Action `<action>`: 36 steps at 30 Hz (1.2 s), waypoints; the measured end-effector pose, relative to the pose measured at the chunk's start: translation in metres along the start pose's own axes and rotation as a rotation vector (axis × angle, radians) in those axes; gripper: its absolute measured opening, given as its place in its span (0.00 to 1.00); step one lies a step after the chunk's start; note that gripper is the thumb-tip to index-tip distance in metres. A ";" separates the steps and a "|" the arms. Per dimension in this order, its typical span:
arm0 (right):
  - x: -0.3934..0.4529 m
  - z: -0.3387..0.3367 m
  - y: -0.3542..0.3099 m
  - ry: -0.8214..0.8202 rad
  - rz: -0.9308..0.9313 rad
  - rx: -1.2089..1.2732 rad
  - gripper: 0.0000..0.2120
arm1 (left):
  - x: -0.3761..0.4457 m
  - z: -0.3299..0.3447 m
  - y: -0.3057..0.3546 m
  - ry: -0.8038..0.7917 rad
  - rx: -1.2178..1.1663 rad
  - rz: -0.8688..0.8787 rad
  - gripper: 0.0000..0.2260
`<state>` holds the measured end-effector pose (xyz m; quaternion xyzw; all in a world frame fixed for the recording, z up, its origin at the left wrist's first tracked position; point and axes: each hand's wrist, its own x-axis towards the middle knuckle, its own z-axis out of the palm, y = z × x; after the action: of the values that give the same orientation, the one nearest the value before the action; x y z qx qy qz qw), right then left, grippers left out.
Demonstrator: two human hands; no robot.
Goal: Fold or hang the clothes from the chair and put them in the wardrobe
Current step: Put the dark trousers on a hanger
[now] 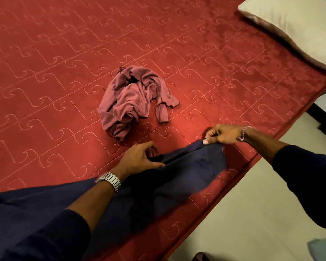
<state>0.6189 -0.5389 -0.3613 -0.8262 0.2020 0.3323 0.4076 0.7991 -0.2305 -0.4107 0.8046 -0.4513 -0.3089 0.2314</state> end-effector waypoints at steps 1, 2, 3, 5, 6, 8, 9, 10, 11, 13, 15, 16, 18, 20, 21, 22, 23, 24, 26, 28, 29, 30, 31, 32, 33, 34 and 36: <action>0.004 0.004 0.001 0.050 -0.011 0.017 0.09 | 0.000 0.000 0.001 -0.015 -0.006 0.030 0.27; 0.008 0.008 0.001 0.095 -0.016 0.035 0.09 | 0.002 0.000 0.000 -0.029 0.001 0.050 0.25; 0.013 0.011 0.003 0.129 -0.015 0.049 0.08 | 0.003 0.000 0.002 -0.031 0.025 0.064 0.22; 0.020 0.013 0.008 0.167 -0.024 0.070 0.05 | 0.009 0.001 0.003 0.027 0.056 0.050 0.11; 0.022 0.012 0.010 0.182 -0.036 0.080 0.04 | 0.012 0.001 0.003 0.067 0.024 0.022 0.08; 0.024 0.008 0.014 0.213 -0.081 0.096 0.03 | 0.019 -0.006 0.004 0.097 -0.125 -0.059 0.07; 0.024 0.006 0.014 0.229 -0.109 0.096 0.04 | 0.021 -0.011 0.005 0.063 -0.171 -0.079 0.07; 0.024 0.005 0.014 0.245 -0.134 0.094 0.04 | 0.024 -0.016 0.004 0.002 -0.154 -0.068 0.07; 0.023 0.004 0.015 0.258 -0.149 0.096 0.04 | 0.024 -0.020 0.006 -0.087 -0.081 -0.052 0.08; 0.024 0.003 0.017 0.269 -0.167 0.112 0.04 | 0.021 -0.023 0.010 -0.279 -0.007 -0.085 0.10; 0.024 0.004 0.019 0.269 -0.163 0.088 0.03 | 0.019 -0.023 0.014 -0.406 -0.067 -0.157 0.11; 0.024 0.004 0.020 0.271 -0.155 0.072 0.03 | 0.021 -0.023 0.015 -0.426 -0.051 -0.163 0.11; 0.024 0.005 0.021 0.281 -0.144 0.073 0.02 | 0.023 -0.024 0.013 -0.400 0.097 -0.106 0.07; 0.023 0.006 0.020 0.295 -0.124 0.073 0.02 | 0.025 -0.026 0.010 -0.348 0.264 -0.038 0.03; 0.024 0.006 0.021 0.302 -0.110 0.071 0.02 | 0.026 -0.027 0.009 -0.340 0.282 -0.024 0.03; 0.024 0.006 0.022 0.303 -0.095 0.069 0.03 | 0.026 -0.027 0.006 -0.343 0.255 -0.023 0.03; 0.024 0.005 0.022 0.295 -0.072 0.065 0.03 | 0.025 -0.030 0.005 -0.359 0.192 -0.036 0.03; 0.024 0.004 0.021 0.286 -0.051 0.059 0.04 | 0.025 -0.033 0.002 -0.374 0.102 -0.055 0.06; 0.026 0.002 0.018 0.286 -0.017 0.041 0.04 | 0.024 -0.042 -0.002 -0.394 -0.107 -0.085 0.10; 0.028 0.000 0.013 0.294 0.002 0.022 0.04 | 0.024 -0.048 -0.001 -0.391 -0.209 -0.091 0.10; 0.028 -0.001 0.010 0.291 0.006 -0.003 0.04 | 0.024 -0.049 0.001 -0.382 -0.206 -0.096 0.09; 0.028 -0.002 0.006 0.291 0.009 -0.041 0.04 | 0.025 -0.048 0.001 -0.369 -0.189 -0.107 0.08; 0.029 -0.002 0.002 0.295 0.018 -0.095 0.04 | 0.027 -0.047 0.003 -0.354 -0.167 -0.122 0.07; 0.029 -0.001 0.000 0.303 0.031 -0.149 0.03 | 0.029 -0.046 0.003 -0.335 -0.138 -0.133 0.08; 0.030 -0.001 -0.002 0.309 0.040 -0.197 0.02 | 0.030 -0.045 0.004 -0.315 -0.108 -0.146 0.09; 0.030 0.001 -0.004 0.322 0.047 -0.230 0.02 | 0.031 -0.044 0.004 -0.290 -0.087 -0.164 0.11; 0.032 0.006 -0.001 0.378 0.070 -0.255 0.05 | 0.031 -0.040 0.002 -0.195 -0.076 -0.214 0.13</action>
<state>0.6395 -0.5352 -0.3859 -0.9111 0.2595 0.2083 0.2433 0.8382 -0.2544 -0.3903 0.8048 -0.3714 -0.4254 0.1827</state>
